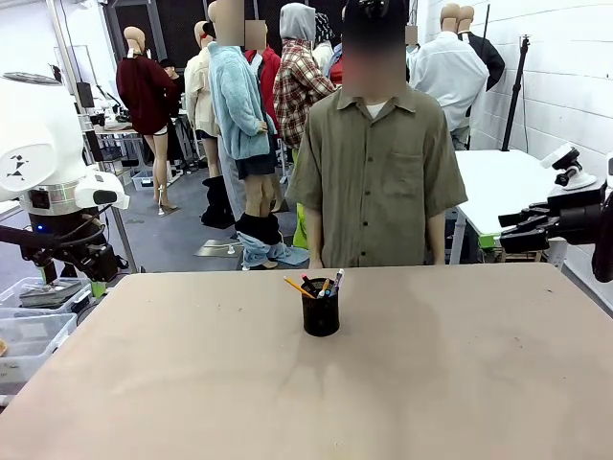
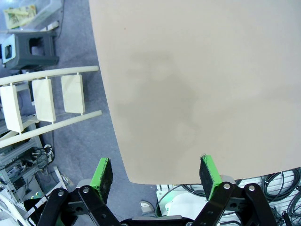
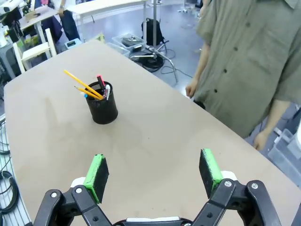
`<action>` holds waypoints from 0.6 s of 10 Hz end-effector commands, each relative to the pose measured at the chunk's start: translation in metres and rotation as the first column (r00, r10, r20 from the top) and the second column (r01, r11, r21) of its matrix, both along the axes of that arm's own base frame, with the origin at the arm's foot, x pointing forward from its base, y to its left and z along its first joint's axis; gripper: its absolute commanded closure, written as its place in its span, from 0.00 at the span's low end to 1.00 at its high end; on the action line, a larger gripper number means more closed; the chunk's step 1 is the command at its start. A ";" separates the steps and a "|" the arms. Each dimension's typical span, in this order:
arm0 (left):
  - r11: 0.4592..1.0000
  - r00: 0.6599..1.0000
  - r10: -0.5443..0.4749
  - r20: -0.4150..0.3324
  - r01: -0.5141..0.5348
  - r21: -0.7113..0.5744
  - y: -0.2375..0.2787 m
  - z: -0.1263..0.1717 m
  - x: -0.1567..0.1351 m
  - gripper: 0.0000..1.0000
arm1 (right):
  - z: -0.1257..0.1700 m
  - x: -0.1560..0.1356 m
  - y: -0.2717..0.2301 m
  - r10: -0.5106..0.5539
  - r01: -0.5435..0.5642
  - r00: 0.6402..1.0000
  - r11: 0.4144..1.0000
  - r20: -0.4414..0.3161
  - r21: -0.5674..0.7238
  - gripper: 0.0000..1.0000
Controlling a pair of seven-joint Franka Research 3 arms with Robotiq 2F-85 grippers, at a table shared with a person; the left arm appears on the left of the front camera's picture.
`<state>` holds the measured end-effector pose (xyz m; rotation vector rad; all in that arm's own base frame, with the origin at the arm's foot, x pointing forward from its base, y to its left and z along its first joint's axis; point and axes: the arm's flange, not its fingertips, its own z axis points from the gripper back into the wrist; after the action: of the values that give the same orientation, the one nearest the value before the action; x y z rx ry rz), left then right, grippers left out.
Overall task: Place the pens into the pen holder.
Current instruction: Pick up a writing instrument from the table and place it into the Pen holder.
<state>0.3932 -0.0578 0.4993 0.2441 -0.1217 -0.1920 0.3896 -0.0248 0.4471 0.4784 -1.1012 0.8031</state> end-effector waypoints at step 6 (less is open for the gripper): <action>1.000 1.000 0.011 0.001 -0.011 0.021 0.000 0.001 -0.001 0.04 | -0.004 0.001 0.006 0.033 -0.033 0.999 0.999 -0.002 -0.015 0.03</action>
<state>0.3932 -0.0578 0.4993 0.2441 -0.1217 -0.1921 0.3900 -0.0191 0.4465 0.4833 -1.0943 0.8215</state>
